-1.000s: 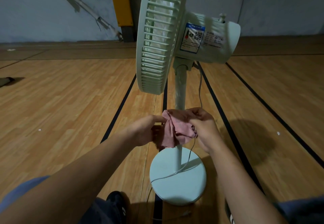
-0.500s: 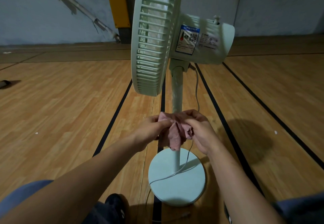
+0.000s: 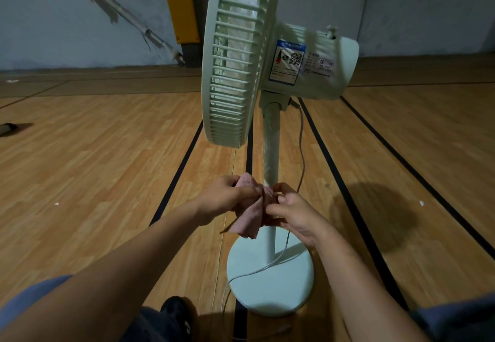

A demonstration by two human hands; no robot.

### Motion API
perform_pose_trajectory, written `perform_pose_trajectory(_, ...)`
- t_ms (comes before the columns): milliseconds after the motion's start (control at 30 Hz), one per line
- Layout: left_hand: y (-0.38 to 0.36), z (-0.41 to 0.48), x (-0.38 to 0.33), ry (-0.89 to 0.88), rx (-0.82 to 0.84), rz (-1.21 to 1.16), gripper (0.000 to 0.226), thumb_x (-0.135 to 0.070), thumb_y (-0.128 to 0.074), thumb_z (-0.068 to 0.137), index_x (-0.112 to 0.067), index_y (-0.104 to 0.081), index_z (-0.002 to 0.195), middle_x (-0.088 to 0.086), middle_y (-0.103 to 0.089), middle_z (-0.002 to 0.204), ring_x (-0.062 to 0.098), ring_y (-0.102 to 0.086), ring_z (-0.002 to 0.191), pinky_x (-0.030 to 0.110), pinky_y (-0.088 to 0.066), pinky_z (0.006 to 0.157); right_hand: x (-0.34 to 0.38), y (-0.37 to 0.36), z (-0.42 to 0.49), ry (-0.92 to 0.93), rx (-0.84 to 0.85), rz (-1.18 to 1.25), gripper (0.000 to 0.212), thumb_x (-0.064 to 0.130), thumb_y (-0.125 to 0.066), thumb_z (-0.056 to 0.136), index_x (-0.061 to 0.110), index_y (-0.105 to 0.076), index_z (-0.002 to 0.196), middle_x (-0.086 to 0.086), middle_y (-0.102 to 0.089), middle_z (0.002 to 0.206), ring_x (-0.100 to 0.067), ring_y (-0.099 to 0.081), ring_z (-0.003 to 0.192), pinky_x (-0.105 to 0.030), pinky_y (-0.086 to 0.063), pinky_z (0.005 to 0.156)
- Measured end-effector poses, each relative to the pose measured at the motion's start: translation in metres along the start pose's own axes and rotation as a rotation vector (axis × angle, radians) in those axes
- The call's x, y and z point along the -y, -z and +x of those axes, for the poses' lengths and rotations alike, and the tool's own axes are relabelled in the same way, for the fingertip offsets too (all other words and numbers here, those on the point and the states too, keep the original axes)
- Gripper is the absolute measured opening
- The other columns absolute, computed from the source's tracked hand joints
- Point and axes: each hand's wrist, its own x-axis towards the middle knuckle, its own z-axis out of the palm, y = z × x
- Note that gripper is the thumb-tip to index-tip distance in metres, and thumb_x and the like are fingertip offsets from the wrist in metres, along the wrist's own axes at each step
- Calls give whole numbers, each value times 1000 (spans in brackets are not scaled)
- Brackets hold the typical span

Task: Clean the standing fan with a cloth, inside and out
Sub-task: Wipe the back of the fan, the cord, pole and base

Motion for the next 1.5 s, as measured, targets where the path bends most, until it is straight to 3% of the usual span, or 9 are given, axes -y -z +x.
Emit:
perform_pose_trajectory(267, 5, 5, -7, 74, -15, 249, 28, -43, -77, 95, -18, -78, 109, 3, -82, 100, 20, -80, 92, 33, -67, 79, -7, 2, 2, -36, 44, -130, 72, 32, -80, 92, 36, -39, 151, -8, -72, 128, -20, -68, 121, -47, -53, 104)
perform_pose_trajectory(400, 16, 3, -7, 381, 27, 391, 29, -37, -66, 103, -10, -75, 109, 12, -78, 110, 29, -76, 102, 40, -66, 80, -13, 1, 7, -113, -45, -320, 51, 32, -71, 100, 28, -51, 148, 0, -66, 124, -15, -63, 118, -41, -53, 105)
perform_pose_trajectory(533, 31, 7, -3, 370, -130, 167, 28, -31, -66, 104, -4, -73, 107, 15, -80, 100, 28, -78, 90, 33, -62, 60, 11, 10, 9, -36, -293, -341, 12, 21, -63, 105, 30, -68, 111, 2, -74, 110, -18, -70, 109, -39, -59, 95)
perform_pose_trajectory(667, 29, 18, 0, 291, -291, -111, 26, -30, -64, 107, -5, -70, 111, 19, -78, 104, 34, -77, 98, 45, -68, 81, 68, 31, 8, 223, -572, -60, 22, 12, -61, 103, 29, -65, 117, -4, -72, 119, -22, -71, 108, -44, -61, 94)
perform_pose_trajectory(933, -15, 31, -12, 40, -370, -197, 23, -35, -42, 116, -18, -52, 128, 13, -71, 108, 28, -73, 96, 41, -64, 82, 183, 73, 1, 687, -412, -147, 117, 41, -89, 76, 39, -14, 166, -3, -16, 174, -33, -22, 157, -62, -32, 122)
perform_pose_trajectory(1100, -30, 40, -23, -86, -373, -231, 40, -24, -44, 113, 10, -57, 128, 22, -79, 96, 34, -79, 89, 56, -66, 88, 220, 78, -2, 760, -326, -477, 112, 44, -93, 67, 34, -34, 161, 12, -39, 153, -15, -51, 137, -40, -58, 105)
perform_pose_trajectory(1200, -37, 43, -34, -188, -417, -317, 41, -13, -40, 110, 0, -74, 92, 23, -72, 73, 28, -70, 63, 44, -62, 70, 228, 70, 1, 755, -397, -592, 106, 42, -93, 59, 31, -46, 153, 10, -39, 145, -14, -49, 134, -36, -61, 99)
perform_pose_trajectory(1333, -51, 50, -55, -174, -527, -560, 40, -17, -30, 119, -4, -61, 98, 12, -54, 54, 22, -48, 40, 28, -43, 43, 226, 71, 4, 751, -496, -723, 114, 62, -88, 55, 29, -45, 155, 4, -37, 139, -10, -42, 132, -23, -42, 115)
perform_pose_trajectory(1500, -57, 53, -84, -89, -525, -780, 40, -9, -32, 110, -15, -61, 84, 4, -51, 54, 20, -46, 45, 32, -41, 53, 222, 80, 10, 747, -574, -710, 100, 65, -90, 58, 29, -53, 143, 6, -39, 134, -9, -44, 127, -5, -39, 97)
